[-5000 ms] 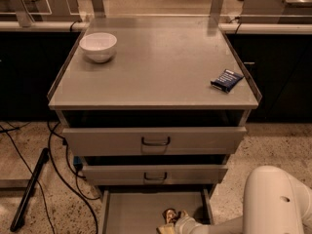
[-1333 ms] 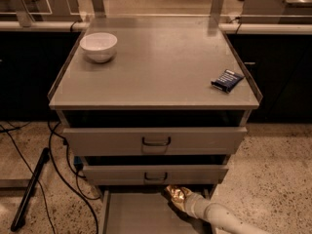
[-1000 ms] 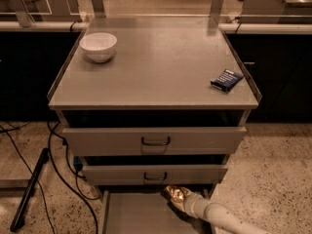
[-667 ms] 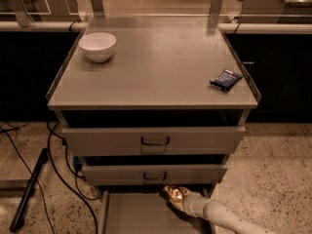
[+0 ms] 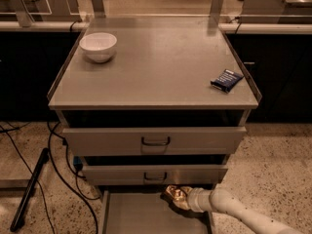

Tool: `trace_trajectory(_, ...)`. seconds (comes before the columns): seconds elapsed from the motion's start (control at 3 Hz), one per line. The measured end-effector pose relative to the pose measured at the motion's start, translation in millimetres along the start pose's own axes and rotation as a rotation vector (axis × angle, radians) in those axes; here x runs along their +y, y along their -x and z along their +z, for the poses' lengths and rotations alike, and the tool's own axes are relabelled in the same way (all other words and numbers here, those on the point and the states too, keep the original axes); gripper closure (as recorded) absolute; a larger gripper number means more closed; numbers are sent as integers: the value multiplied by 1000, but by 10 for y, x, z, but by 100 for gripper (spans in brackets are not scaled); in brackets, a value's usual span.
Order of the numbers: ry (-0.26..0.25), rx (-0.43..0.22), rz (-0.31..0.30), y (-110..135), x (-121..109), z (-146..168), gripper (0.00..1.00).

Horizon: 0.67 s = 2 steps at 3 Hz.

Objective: Pick orange can from bottom drawer and place on counter

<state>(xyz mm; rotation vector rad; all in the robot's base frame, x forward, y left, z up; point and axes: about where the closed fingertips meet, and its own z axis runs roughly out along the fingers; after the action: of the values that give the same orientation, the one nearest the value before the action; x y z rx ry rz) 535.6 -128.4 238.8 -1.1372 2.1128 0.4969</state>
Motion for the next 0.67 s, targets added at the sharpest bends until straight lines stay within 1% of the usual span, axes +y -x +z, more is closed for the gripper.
trace_trajectory(0.33,84,49,-41,-23,44,-143,100)
trace_trajectory(0.67,182,82,-87,-33,136,-333,100)
